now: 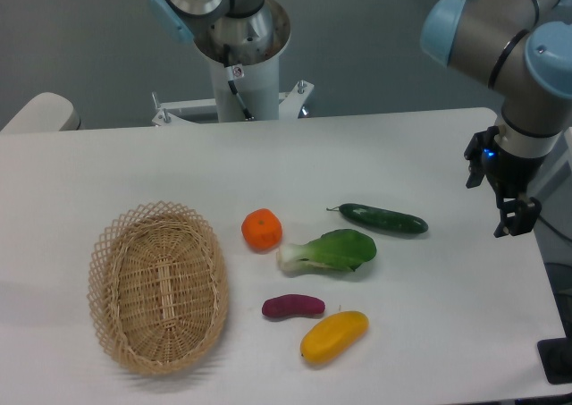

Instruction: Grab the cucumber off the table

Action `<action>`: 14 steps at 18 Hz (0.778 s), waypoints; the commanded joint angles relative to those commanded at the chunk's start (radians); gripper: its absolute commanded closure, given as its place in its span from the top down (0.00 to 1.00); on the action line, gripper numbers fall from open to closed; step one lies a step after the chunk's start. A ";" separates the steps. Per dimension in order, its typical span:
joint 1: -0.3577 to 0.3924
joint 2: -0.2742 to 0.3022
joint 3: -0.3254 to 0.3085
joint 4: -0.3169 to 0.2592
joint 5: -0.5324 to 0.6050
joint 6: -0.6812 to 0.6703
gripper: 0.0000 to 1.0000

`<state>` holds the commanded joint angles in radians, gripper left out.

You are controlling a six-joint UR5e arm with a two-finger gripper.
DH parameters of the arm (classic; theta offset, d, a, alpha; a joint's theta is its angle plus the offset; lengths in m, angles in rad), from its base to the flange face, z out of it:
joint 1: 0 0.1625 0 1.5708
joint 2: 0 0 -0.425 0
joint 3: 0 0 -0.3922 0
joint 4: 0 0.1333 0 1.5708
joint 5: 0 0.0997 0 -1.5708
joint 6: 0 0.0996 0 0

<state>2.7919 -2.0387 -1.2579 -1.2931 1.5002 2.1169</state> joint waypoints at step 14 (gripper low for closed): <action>-0.048 0.009 -0.145 0.115 0.008 -0.026 1.00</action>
<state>2.7443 -2.0295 -1.4033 -1.1784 1.5079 2.0908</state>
